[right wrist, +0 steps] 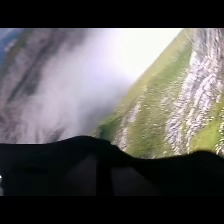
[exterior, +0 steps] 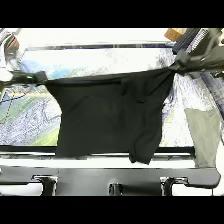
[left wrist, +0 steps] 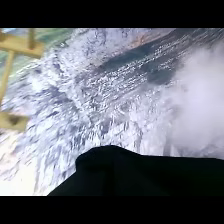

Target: Fold the clothes and pants, and hang the long-sleeved shirts on hangers.

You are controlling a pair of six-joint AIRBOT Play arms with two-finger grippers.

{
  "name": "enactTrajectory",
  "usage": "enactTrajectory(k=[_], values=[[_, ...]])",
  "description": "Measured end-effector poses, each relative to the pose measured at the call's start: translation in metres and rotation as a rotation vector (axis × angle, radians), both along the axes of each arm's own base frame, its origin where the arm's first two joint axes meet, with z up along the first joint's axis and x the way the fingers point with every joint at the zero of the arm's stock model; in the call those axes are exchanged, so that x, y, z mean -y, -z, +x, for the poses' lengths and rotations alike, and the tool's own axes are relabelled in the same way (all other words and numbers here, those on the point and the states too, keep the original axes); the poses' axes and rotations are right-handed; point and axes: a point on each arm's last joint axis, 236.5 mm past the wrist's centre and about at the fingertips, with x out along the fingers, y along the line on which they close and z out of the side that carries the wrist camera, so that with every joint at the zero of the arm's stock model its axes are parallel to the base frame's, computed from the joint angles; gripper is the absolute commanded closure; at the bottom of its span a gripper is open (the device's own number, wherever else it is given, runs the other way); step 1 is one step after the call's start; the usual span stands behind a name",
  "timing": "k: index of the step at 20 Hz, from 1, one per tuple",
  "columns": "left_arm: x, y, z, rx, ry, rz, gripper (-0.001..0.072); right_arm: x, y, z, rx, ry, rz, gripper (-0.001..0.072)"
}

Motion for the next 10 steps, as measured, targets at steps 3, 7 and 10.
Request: enactTrajectory(k=[3,7,10], values=[[0.018,0.040,0.043,-0.019,0.031,0.001,0.0697,0.008,0.069,0.032,-0.065,0.039,0.025,0.0680],[0.026,0.070,0.068,-0.060,0.019,0.000,0.0697,0.016,0.125,0.051,-0.109,0.075,0.034,0.0680],[0.027,0.087,0.059,-0.142,0.032,0.018,0.0696,0.014,0.141,0.042,-0.157,0.036,0.016,0.0680]])
